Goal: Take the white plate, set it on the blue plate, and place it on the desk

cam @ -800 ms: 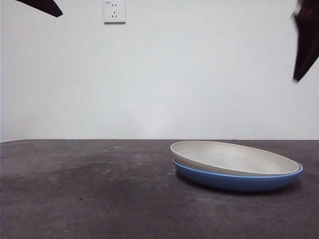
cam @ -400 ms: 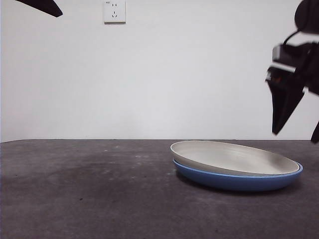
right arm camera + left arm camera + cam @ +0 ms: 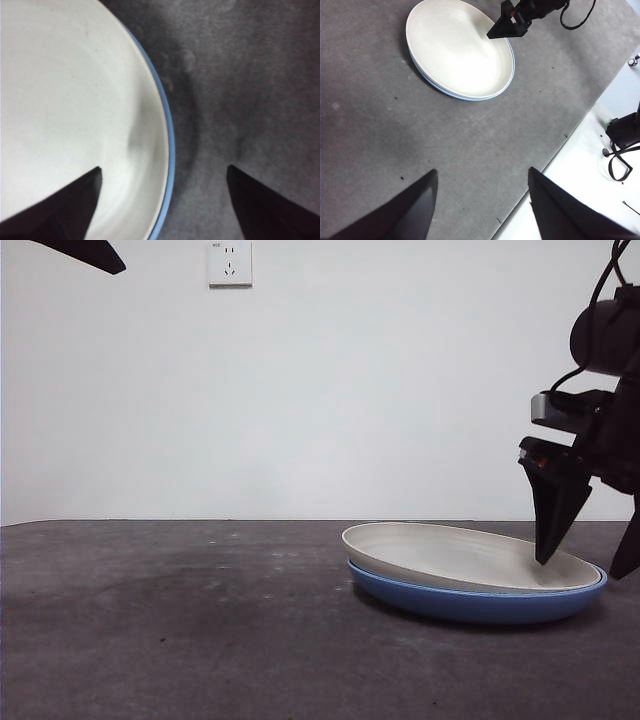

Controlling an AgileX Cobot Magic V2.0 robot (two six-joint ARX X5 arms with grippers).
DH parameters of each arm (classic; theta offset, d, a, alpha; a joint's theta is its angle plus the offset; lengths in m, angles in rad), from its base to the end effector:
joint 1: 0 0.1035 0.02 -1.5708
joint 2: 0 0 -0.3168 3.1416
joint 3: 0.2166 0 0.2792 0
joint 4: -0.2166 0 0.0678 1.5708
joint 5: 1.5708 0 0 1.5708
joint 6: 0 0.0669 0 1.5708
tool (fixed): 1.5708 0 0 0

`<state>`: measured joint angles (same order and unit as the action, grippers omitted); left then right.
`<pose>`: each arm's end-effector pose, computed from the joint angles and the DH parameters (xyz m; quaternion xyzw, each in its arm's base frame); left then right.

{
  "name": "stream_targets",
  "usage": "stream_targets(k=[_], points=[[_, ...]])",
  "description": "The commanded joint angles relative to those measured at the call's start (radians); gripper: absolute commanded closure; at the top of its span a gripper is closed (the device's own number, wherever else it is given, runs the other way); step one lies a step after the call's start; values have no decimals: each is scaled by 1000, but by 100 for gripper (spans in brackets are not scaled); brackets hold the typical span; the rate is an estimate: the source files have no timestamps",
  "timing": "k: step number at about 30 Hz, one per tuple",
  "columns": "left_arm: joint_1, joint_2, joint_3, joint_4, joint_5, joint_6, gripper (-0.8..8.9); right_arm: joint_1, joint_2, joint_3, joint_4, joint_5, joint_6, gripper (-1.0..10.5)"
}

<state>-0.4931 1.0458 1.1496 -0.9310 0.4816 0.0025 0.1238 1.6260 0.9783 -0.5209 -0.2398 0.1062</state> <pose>0.1723 -0.1278 0.3720 0.0033 0.4014 -0.4293 0.8091 0.3385 0.0581 0.1810 0.0755 0.5579 0.1214 0.8175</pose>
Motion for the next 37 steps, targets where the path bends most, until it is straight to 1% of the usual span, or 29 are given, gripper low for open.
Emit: stream_targets(k=[1, 6, 10, 14, 25, 37], points=[[-6, 4, 11, 12, 8, 12, 525, 2, 31, 16, 16, -7, 7, 697], [-6, 4, 11, 12, 8, 12, 525, 2, 35, 16, 32, -6, 8, 813], [-6, 4, 11, 11, 8, 12, 525, 2, 35, 16, 34, -5, 10, 859], [-6, 4, 11, 11, 8, 12, 525, 2, 35, 16, 35, -1, 12, 935], [-6, 4, 11, 11, 8, 12, 525, -3, 23, 17, 37, 2, 26, 935], [-6, 4, 11, 11, 8, 13, 525, 5, -165, 17, 44, -83, 66, 935]])
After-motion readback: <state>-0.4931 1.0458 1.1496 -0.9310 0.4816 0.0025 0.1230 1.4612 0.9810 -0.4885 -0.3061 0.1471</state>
